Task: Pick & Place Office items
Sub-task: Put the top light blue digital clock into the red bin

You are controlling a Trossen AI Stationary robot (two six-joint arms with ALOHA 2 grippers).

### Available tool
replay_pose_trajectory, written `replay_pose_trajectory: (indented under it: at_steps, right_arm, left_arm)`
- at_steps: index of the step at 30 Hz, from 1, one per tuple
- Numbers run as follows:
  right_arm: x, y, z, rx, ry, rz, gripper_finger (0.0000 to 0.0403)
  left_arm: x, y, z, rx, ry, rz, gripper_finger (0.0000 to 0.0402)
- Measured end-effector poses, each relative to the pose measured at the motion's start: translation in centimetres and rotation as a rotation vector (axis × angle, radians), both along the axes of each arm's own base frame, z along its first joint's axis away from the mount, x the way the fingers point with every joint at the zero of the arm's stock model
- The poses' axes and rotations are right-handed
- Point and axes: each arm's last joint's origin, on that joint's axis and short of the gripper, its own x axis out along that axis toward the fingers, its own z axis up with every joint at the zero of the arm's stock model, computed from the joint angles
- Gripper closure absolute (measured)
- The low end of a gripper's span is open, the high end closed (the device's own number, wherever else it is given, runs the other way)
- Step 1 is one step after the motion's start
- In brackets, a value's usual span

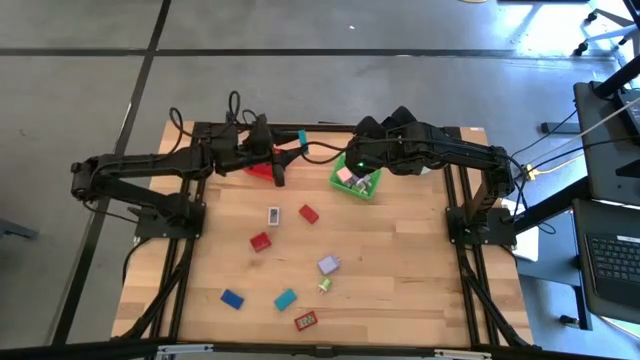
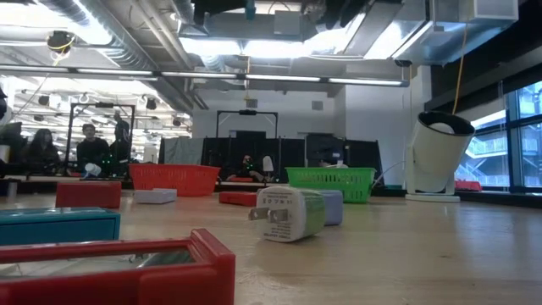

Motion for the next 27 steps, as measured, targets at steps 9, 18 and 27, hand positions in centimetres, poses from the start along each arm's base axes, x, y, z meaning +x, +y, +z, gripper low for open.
replay_pose_trajectory:
  at_steps: [9, 18, 27]
  right_arm:
    - [0.1, 0.0, 0.0, 0.004, -0.025, -0.011, 0.0175]
    - [0.1, 0.0, 0.0, 0.004, -0.027, -0.011, 0.0175]
    - [0.1, 0.0, 0.0, 0.004, -0.027, -0.011, 0.0175]
  left_arm:
    - [-0.1, 0.1, -0.5, -0.006, 0.051, 0.036, 0.0246]
    - [-0.8, 2.5, -3.4, -0.222, 0.253, 0.198, 0.0246]
    - [-0.5, 7.6, -10.5, -0.408, 0.66, 0.447, 0.0245]
